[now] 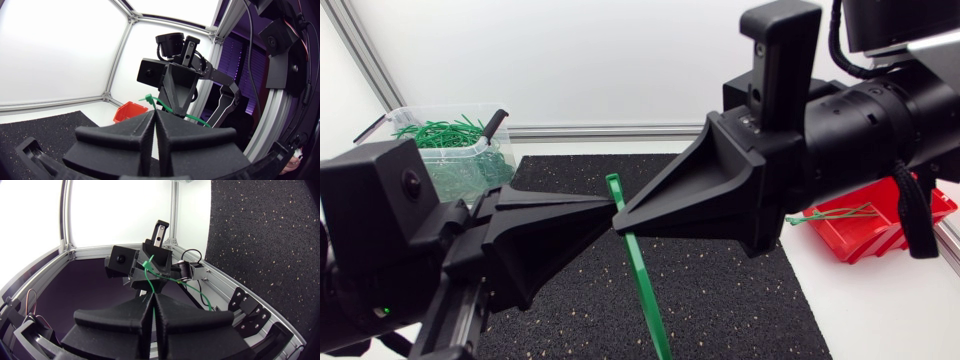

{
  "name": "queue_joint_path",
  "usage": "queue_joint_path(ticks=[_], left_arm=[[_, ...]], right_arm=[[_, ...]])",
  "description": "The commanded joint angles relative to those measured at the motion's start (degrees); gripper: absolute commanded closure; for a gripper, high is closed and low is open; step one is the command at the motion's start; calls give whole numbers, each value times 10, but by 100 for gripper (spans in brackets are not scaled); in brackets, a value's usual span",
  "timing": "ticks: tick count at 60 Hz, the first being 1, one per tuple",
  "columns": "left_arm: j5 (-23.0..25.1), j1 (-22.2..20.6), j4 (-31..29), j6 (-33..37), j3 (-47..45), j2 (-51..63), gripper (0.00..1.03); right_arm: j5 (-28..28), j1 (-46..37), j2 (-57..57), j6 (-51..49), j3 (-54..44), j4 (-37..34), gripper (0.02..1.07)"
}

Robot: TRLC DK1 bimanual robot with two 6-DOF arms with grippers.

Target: Take a green cable tie from the red box, thread the tail through the head to close it, then place it in the transparent bin on the left.

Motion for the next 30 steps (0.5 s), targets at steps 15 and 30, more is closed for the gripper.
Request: queue_joint_path(ticks=[15,30], left_arm=[[-9,-39,6,38,-13,-3,99],[-34,-65,-4,55,-7,-6,99]], right_arm=[[14,-6,4,25,3,-6,101],[17,-10,0,30,9,-11,101]])
